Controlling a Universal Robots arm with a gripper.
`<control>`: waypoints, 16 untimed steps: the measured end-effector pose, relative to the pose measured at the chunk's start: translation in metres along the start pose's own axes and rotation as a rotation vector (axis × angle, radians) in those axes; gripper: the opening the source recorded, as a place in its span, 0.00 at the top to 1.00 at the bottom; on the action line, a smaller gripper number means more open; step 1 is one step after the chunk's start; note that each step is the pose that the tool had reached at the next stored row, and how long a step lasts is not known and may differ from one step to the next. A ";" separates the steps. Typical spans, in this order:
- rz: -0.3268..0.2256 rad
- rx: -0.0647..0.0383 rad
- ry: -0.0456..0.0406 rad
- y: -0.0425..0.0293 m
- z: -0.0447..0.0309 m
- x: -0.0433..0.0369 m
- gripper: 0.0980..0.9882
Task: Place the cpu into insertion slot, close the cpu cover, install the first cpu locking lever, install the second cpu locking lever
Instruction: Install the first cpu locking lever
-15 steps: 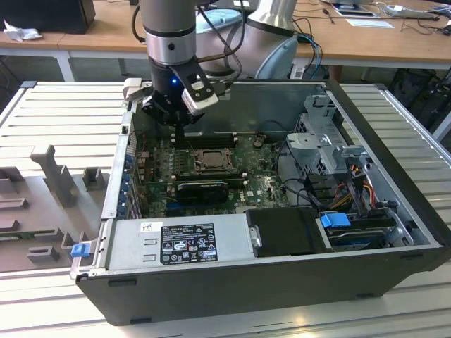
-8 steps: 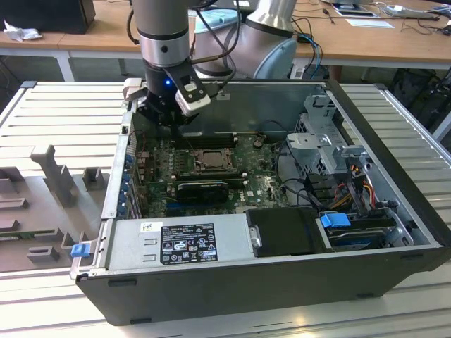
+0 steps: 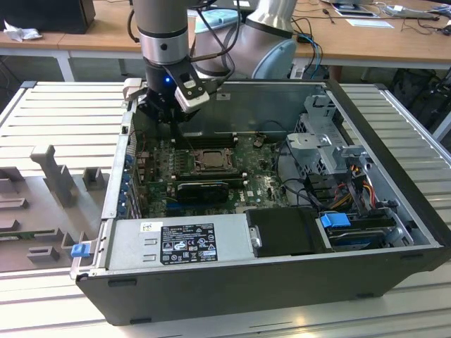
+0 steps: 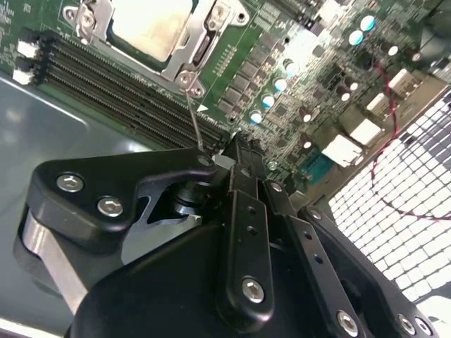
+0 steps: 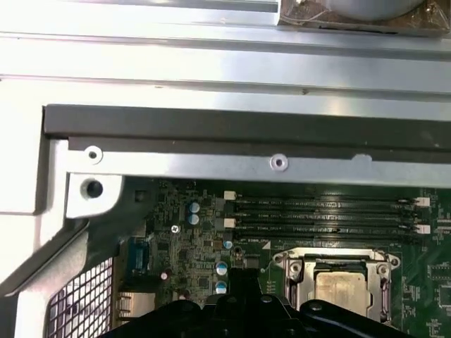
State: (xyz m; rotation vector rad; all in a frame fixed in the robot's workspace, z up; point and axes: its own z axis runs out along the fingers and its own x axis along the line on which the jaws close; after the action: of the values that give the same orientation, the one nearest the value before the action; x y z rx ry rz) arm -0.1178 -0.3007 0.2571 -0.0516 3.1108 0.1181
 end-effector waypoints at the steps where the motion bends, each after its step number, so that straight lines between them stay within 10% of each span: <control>1: 0.000 -0.001 -0.0001 0.0010 0.0003 -0.0001 0.99; 8: 0.000 -0.001 0.0000 0.0049 0.0013 -0.0113 0.99; 16: 0.000 -0.001 0.0005 0.0032 0.0031 -0.0612 0.99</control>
State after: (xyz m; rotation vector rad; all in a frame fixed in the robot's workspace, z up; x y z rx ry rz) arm -0.0567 -0.2953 0.2561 -0.0519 3.1113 0.1201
